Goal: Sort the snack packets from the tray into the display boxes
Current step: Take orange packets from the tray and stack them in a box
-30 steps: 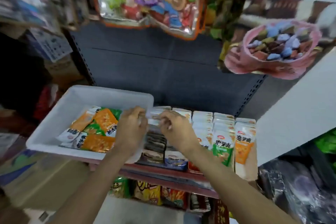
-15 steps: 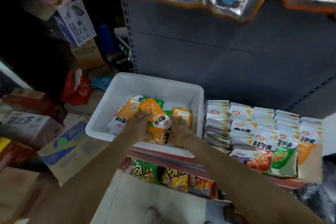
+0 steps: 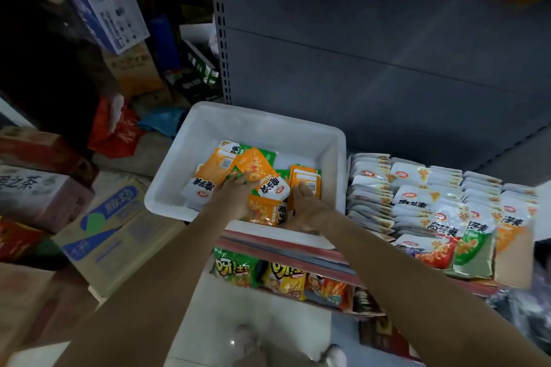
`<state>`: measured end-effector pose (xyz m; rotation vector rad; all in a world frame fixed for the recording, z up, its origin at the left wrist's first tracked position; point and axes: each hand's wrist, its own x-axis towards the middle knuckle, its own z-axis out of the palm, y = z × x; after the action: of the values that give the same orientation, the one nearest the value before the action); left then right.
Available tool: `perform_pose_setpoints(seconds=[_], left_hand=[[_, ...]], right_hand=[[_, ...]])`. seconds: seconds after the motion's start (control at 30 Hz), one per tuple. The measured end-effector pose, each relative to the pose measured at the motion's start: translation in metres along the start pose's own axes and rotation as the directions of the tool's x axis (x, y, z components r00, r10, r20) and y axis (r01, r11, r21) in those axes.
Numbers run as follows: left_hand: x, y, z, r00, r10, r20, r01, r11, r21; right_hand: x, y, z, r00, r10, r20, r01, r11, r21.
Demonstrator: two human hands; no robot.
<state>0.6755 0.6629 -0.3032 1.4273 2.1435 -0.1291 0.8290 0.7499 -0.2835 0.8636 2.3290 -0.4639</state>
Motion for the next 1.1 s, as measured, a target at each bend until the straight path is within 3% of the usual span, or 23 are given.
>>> perform_pose_setpoints(seconds=[0.2,0.4,0.63,0.9,1.03,1.1], left_hand=[[0.009,-0.005,0.01,1.0,-0.006,-0.02,0.005,1.0,-0.015],[0.011,-0.006,0.012,0.999,0.006,-0.037,-0.007,0.999,-0.035],[0.012,-0.006,0.012,0.999,-0.001,-0.036,0.0,0.999,-0.044],[0.012,-0.006,0.013,0.999,0.001,-0.039,-0.004,0.998,-0.057],[0.013,-0.007,0.013,0.999,0.003,-0.039,-0.005,0.998,-0.061],[0.013,-0.007,0.013,0.999,0.002,-0.039,-0.004,0.998,-0.058]], right_hand=[[0.015,-0.01,0.003,0.995,0.096,0.002,-0.096,0.995,-0.022],[0.014,-0.013,0.003,0.997,0.08,0.002,-0.08,0.996,-0.047],[0.021,-0.018,0.006,0.986,0.16,-0.04,-0.157,0.985,0.073],[0.031,-0.017,0.019,0.991,0.127,-0.038,-0.123,0.987,0.099],[0.03,-0.007,0.014,0.994,0.071,-0.087,-0.07,0.997,0.011],[0.027,-0.003,0.013,0.996,0.064,-0.068,-0.058,0.995,0.083]])
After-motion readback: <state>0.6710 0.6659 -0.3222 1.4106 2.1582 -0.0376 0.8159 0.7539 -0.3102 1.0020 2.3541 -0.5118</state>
